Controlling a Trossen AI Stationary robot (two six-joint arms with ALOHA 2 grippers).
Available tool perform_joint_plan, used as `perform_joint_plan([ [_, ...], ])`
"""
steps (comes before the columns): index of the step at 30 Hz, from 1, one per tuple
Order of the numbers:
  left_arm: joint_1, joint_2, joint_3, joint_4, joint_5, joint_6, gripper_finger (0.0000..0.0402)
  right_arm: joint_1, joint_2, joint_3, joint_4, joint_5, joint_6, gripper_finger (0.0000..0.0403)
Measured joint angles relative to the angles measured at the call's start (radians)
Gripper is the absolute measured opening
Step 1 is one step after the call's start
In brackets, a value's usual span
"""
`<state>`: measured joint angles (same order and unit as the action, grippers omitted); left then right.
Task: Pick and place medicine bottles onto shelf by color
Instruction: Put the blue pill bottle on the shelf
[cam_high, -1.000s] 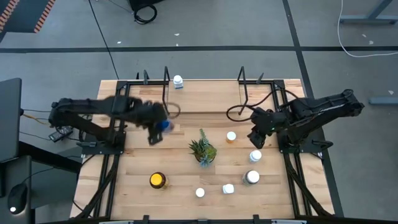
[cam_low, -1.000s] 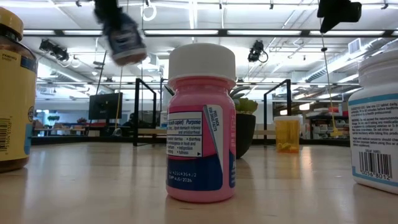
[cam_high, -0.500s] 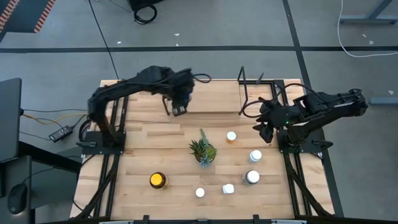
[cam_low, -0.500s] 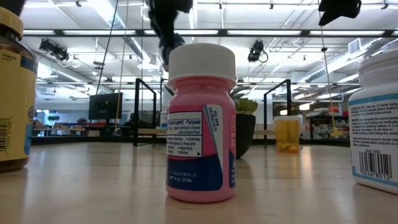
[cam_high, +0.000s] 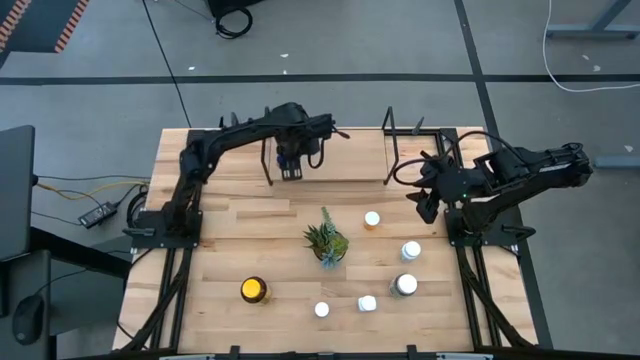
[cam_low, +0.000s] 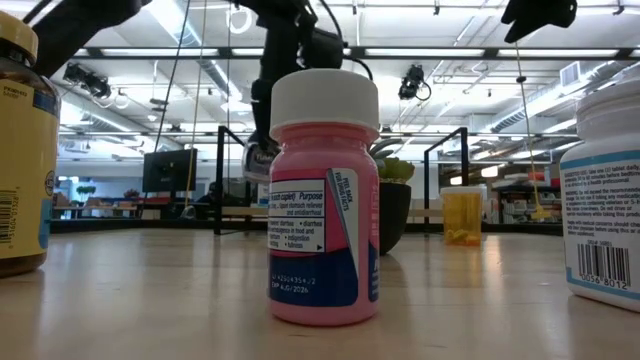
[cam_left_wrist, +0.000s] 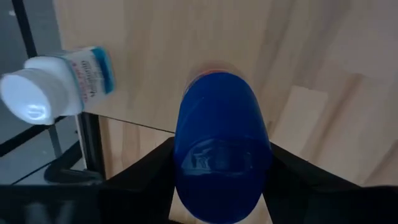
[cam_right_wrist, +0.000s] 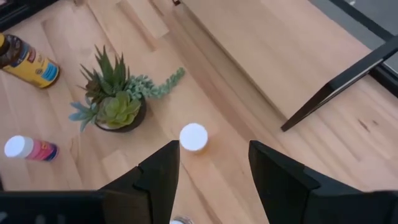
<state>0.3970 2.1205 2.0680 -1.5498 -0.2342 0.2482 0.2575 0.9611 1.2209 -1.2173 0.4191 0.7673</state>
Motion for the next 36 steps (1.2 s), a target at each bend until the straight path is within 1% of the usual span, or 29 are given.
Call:
perform_joint_plan([
  [5, 0.03, 0.015, 0.0, 0.051, 0.001, 0.075, 0.0204, 0.0, 0.0, 0.0, -0.001, 0.011, 0.006, 0.02],
  [11, 0.09, 0.028, 0.0, 0.085, 0.098, 0.123, 0.0198, 0.0, 0.0, 0.0, -0.009, 0.067, -0.008, 0.02],
  [13, 0.104, 0.029, 0.0, 0.086, 0.098, 0.137, 0.0203, 0.0, 0.0, 0.0, -0.009, 0.079, -0.008, 0.02],
  [16, 0.117, 0.028, -0.017, 0.109, 0.104, 0.174, 0.0207, 0.0, 0.0, 0.0, -0.009, 0.09, -0.013, 0.02],
  [20, 0.128, 0.028, -0.065, 0.112, 0.135, 0.203, 0.0201, 0.0, 0.0, 0.0, -0.014, 0.09, -0.035, 0.02],
  [26, 0.122, 0.024, -0.125, 0.127, 0.134, 0.215, 0.0207, 0.0, 0.0, 0.0, -0.027, 0.09, -0.039, 0.02],
  [36, 0.124, 0.023, -0.132, 0.124, 0.138, 0.204, 0.021, 0.0, 0.0, 0.0, -0.034, 0.09, -0.046, 0.02],
])
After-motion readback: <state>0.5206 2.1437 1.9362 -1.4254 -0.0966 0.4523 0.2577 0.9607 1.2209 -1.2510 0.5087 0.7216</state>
